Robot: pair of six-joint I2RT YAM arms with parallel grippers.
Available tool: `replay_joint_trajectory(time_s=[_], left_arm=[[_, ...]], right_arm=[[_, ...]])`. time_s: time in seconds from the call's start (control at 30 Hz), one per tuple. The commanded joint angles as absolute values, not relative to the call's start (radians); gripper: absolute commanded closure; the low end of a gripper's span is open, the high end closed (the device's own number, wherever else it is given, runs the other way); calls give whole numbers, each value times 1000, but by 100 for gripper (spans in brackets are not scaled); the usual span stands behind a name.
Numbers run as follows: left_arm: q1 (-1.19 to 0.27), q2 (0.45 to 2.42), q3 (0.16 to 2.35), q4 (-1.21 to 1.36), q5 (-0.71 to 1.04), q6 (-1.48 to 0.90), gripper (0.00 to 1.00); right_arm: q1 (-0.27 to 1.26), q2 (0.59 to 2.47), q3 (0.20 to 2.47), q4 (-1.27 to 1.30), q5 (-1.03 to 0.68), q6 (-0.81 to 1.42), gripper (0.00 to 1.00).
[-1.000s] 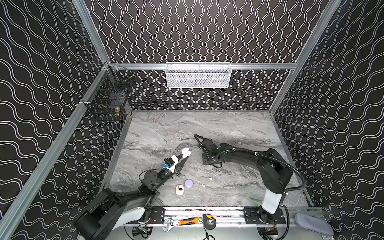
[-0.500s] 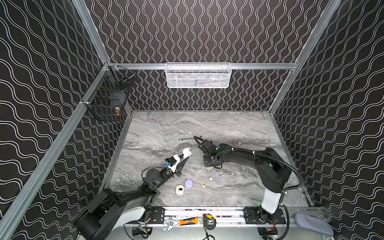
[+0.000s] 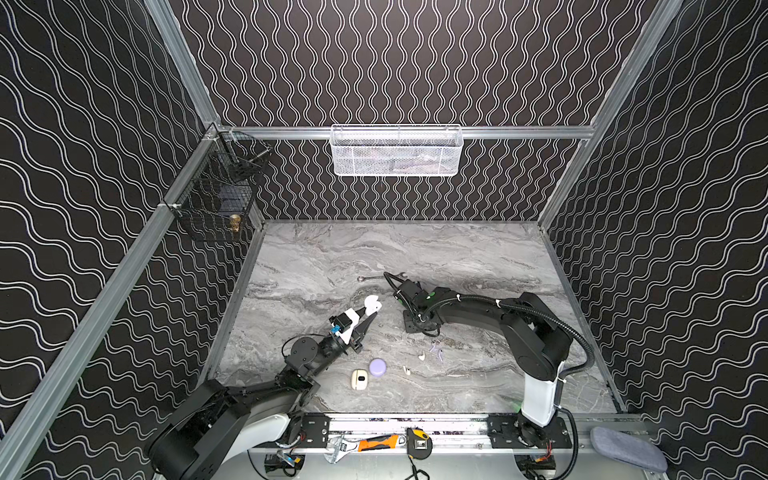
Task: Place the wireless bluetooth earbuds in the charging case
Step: 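Move the right gripper back to the second white earbud and grasp it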
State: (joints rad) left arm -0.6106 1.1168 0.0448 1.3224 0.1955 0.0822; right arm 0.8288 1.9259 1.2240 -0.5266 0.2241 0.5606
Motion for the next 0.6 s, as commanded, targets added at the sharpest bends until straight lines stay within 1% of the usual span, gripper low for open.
replay_joint_trajectory(time_s=[0.0,0.13,0.4,0.5,0.57], left_arm=[[-610,1124,49,1361,202,89,100],[-610,1126,48,1361,200,88,100],[-610,1130,47,1368,202,87,100],[-610,1130,45,1373,201,84,100],[-610,1131,45,1372,202,84,100]], right_arm=[[829,1942,1215,-544,227,569,66],[828,1939,1206,-542,224,572,70],[828,1912,1172,-529,223,589,76],[828,1904,1163,-528,221,596,75],[828,1904,1157,-526,219,599,73]])
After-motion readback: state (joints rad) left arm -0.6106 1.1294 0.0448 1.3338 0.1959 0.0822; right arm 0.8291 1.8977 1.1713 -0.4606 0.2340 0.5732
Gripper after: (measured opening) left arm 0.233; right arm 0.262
